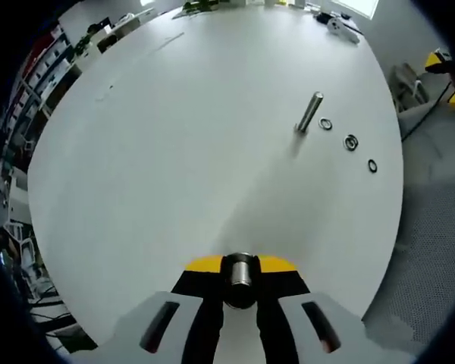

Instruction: Place the washer onto the threaded stud by aligning its center hole with the stud, sliding it down to the base, and recovering from edge contact or off-axis alignment until the washer reaches the visible bottom stop.

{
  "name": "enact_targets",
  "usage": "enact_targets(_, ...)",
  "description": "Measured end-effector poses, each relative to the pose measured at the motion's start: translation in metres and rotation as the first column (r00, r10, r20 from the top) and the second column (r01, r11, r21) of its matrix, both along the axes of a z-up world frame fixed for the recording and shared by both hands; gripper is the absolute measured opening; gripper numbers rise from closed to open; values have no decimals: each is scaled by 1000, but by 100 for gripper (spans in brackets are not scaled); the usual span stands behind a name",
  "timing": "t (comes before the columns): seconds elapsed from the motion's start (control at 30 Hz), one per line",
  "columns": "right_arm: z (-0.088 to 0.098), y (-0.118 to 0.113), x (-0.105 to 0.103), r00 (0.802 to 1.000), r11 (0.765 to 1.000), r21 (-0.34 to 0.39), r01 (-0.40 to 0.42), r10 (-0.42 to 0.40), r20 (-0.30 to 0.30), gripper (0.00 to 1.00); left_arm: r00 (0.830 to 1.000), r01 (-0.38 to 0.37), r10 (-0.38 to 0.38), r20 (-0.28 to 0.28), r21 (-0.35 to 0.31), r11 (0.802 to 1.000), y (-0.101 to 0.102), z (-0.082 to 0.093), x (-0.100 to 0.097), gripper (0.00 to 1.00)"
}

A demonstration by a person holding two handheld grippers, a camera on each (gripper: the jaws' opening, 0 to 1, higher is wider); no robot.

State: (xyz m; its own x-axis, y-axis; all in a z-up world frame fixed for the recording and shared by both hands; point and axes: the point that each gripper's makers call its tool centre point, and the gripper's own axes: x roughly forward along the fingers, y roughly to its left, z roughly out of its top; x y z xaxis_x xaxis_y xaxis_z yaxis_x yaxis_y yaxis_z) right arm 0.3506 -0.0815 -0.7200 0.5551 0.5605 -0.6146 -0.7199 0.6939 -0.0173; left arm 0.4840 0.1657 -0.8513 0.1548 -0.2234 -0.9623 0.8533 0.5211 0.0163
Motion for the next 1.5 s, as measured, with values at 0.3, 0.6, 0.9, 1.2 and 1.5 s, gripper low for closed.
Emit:
enact_targets(0.3, 0, 1, 0, 1000, 1000, 4, -6, 6, -1, 33, 998, -59, 60, 12, -49, 997, 3, 9, -3, 16)
enact_targets(0.6, 3, 2, 0, 1000, 1000, 18, -10, 10, 9, 33, 983, -173, 178, 40, -106, 979, 17, 25, -5, 24)
enact_targets(0.9, 2, 2, -1, 1000, 1000, 14, -10, 10, 4, 33, 970, -244, 245, -2, -105, 964, 26, 15, -35, 29)
enact_targets(1.2, 2, 2, -2, 1000, 1000, 15, -11, 11, 7, 33, 962, -272, 271, -20, -103, 957, 16, 2, -50, 29)
enact_targets(1.5, 2, 1, -1, 1000, 1000, 13, -9, 9, 9, 33, 965, -261, 262, 8, -85, 962, 11, -9, -52, 30)
